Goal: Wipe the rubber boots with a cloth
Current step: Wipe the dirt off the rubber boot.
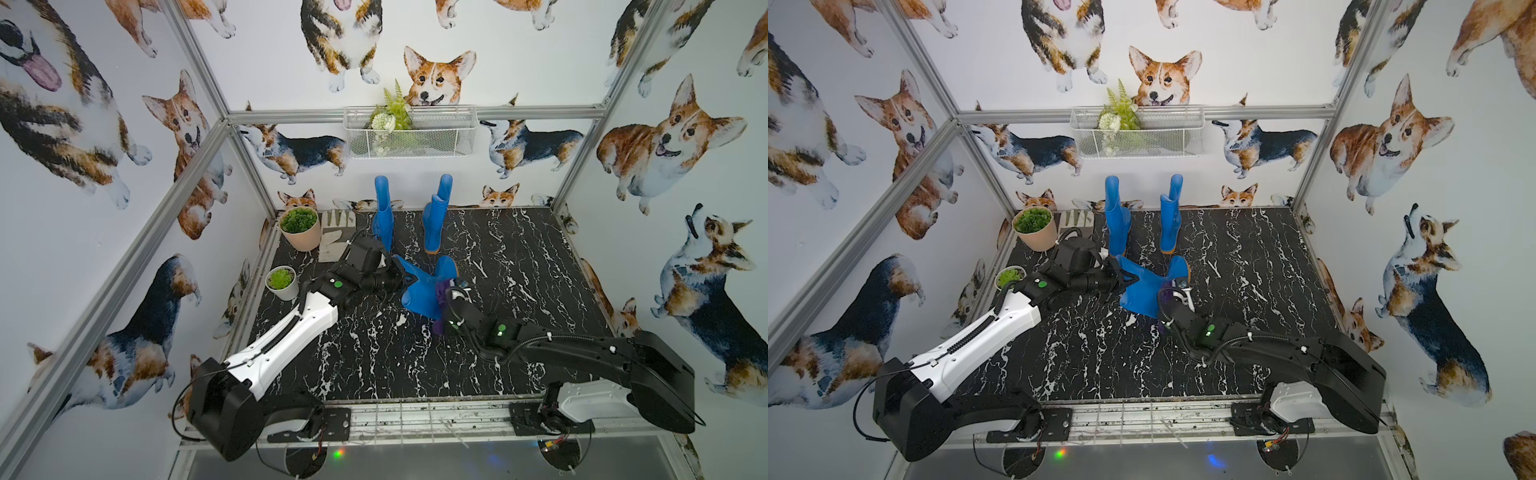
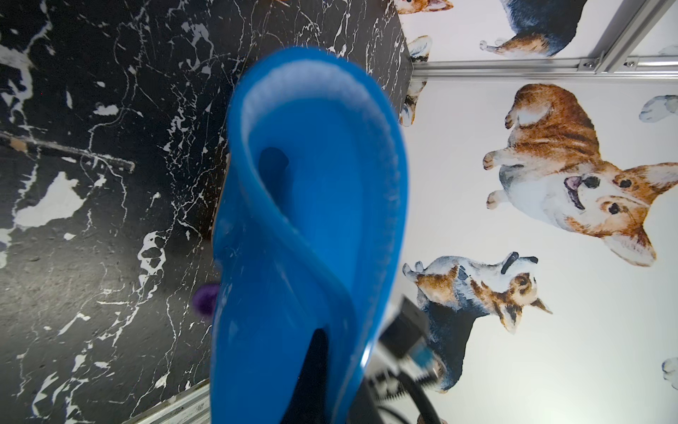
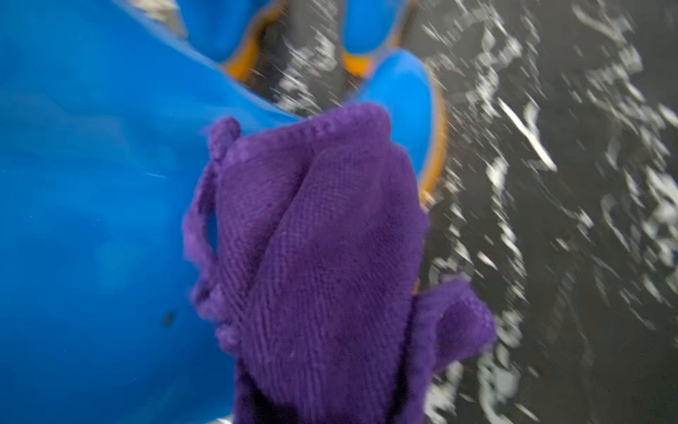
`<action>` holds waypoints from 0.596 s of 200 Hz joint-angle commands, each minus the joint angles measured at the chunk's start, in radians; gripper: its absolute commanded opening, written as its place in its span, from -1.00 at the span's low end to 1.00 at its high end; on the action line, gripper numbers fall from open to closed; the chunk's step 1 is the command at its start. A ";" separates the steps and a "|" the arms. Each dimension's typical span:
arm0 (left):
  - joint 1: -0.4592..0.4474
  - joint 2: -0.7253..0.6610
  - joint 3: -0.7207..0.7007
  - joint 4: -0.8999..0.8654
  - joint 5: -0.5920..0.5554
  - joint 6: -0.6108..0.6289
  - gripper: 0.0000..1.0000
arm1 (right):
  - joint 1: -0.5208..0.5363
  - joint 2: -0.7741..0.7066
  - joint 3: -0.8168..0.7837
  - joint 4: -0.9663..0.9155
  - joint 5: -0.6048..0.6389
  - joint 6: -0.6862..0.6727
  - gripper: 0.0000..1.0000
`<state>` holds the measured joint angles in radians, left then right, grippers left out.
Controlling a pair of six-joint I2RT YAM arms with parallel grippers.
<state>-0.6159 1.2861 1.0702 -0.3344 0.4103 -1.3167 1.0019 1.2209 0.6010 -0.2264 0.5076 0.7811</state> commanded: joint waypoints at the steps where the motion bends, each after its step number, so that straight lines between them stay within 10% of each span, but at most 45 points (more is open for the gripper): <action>1: 0.001 0.000 -0.013 0.013 0.039 0.014 -1.00 | -0.028 -0.171 -0.095 -0.136 -0.014 0.218 -1.00; 39: 0.025 -0.022 -0.088 -0.021 0.091 0.066 -1.00 | 0.124 -0.306 0.121 -0.330 0.069 0.126 -1.00; 119: 0.052 0.040 -0.055 0.009 0.172 0.115 -1.00 | 0.040 0.180 0.350 -0.176 -0.236 -0.051 -1.00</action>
<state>-0.5728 1.3148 1.0000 -0.3302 0.5179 -1.2289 1.1042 1.3285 0.9417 -0.3706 0.3798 0.7372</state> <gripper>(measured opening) 0.084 0.106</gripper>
